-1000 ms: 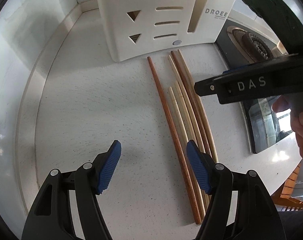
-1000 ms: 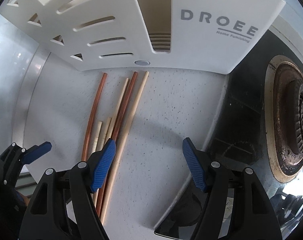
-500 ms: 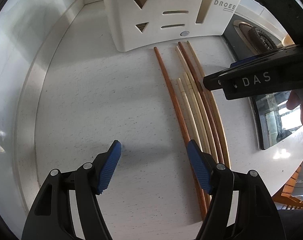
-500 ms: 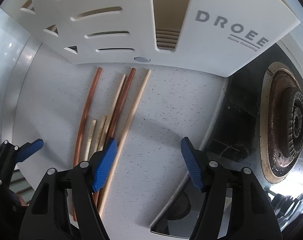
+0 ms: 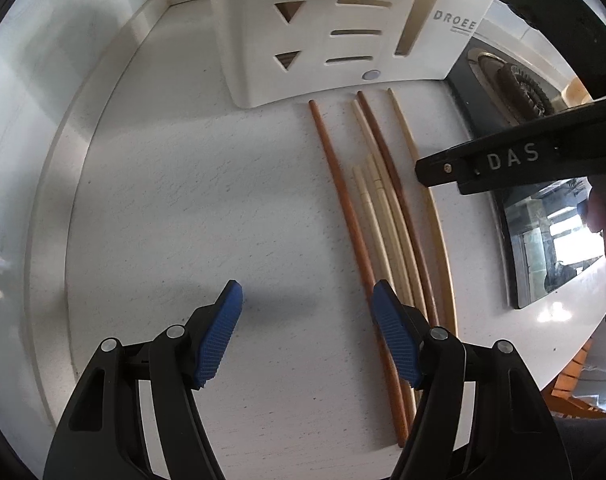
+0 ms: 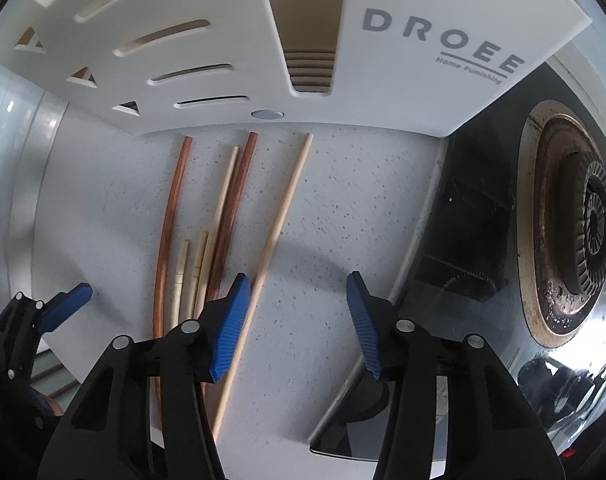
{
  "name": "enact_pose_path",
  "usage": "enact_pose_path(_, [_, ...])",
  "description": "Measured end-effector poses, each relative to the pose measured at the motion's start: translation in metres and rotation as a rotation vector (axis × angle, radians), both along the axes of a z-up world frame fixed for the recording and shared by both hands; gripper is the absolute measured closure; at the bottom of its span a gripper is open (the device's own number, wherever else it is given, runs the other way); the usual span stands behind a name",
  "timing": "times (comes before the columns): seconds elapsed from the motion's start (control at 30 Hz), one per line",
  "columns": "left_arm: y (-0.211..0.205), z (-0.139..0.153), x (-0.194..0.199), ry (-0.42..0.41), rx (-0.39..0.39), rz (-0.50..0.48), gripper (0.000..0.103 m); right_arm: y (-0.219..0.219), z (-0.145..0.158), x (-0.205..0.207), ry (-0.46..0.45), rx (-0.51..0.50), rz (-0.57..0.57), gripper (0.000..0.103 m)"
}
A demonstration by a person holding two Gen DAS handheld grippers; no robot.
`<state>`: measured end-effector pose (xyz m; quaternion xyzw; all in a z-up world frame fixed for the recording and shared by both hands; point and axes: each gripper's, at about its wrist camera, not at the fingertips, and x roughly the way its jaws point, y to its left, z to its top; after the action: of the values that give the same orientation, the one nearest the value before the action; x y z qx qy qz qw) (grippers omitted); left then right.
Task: Organize utensils
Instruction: 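Close the right tool on a light chopstick while the left closes on a dark brown one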
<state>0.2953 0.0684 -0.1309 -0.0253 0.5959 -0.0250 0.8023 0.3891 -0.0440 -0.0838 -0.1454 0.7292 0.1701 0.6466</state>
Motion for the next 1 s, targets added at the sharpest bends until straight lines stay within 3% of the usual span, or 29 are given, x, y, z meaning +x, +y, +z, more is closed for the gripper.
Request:
enact_pose_path(0.1, [-0.004, -0.001, 0.001, 0.006, 0.008, -0.012, 0.035, 0.001, 0.000, 0.000, -0.003, -0.005, 0.007, 0.057])
enact_pose_path(0.23, [-0.013, -0.004, 0.004, 0.023, 0.033, -0.011, 0.035, 0.008, -0.006, -0.001, 0.009, 0.010, -0.010, 0.071])
enact_pose_path(0.37, [-0.020, -0.005, 0.005, 0.039, 0.058, -0.012, 0.034, 0.015, -0.008, -0.006, 0.014, 0.017, -0.018, 0.077])
enact_pose_path(0.5, [-0.028, -0.008, 0.011, 0.078, 0.099, -0.007, 0.034, 0.014, -0.011, -0.006, 0.061, 0.043, -0.060, 0.094])
enact_pose_path(1.0, [-0.018, -0.011, 0.026, 0.226, 0.085, 0.045, 0.040, 0.007, -0.016, -0.019, 0.059, 0.003, 0.030, 0.096])
